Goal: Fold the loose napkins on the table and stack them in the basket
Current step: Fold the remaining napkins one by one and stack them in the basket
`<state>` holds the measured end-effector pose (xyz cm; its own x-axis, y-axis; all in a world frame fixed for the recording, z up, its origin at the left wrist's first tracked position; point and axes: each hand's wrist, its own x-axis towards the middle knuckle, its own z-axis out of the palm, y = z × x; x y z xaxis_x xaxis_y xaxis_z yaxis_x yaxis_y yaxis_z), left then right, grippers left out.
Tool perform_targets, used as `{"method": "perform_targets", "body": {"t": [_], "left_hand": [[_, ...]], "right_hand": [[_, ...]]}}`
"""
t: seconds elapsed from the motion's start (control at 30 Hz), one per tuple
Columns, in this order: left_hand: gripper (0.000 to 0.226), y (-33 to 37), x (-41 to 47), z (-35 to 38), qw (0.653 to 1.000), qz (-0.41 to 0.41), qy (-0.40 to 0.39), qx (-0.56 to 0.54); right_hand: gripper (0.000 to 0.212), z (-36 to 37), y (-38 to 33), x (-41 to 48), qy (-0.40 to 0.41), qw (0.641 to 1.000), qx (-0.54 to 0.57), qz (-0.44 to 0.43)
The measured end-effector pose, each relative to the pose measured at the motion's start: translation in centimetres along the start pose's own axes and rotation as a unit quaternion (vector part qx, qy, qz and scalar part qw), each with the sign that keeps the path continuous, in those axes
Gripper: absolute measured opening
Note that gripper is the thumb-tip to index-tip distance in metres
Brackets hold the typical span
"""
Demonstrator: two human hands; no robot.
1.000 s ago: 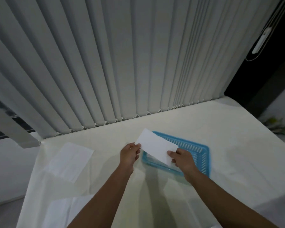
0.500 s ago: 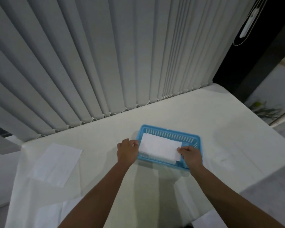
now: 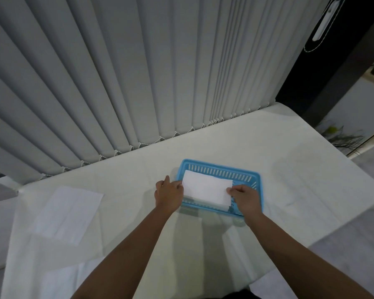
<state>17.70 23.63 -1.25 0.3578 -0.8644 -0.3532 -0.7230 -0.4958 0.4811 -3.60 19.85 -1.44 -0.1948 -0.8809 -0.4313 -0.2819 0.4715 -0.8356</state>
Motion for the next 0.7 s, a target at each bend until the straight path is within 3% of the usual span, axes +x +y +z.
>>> {"method": "perform_targets", "body": {"t": [0.3, 0.5, 0.7], "left_hand": [[0.040, -0.4, -0.1, -0.1, 1.000, 0.008, 0.012, 0.003], [0.040, -0.6, 0.1, 0.2, 1.000, 0.011, 0.017, 0.004], [0.041, -0.4, 0.3, 0.5, 1.000, 0.015, 0.017, 0.010]], "right_hand": [[0.022, 0.2, 0.6, -0.1, -0.001, 0.998, -0.053, -0.033], [0.030, -0.4, 1.3, -0.7, 0.051, 0.989, -0.122, -0.067], [0.043, 1.1, 2.7, -1.3, -0.002, 0.973, -0.211, -0.090]]}}
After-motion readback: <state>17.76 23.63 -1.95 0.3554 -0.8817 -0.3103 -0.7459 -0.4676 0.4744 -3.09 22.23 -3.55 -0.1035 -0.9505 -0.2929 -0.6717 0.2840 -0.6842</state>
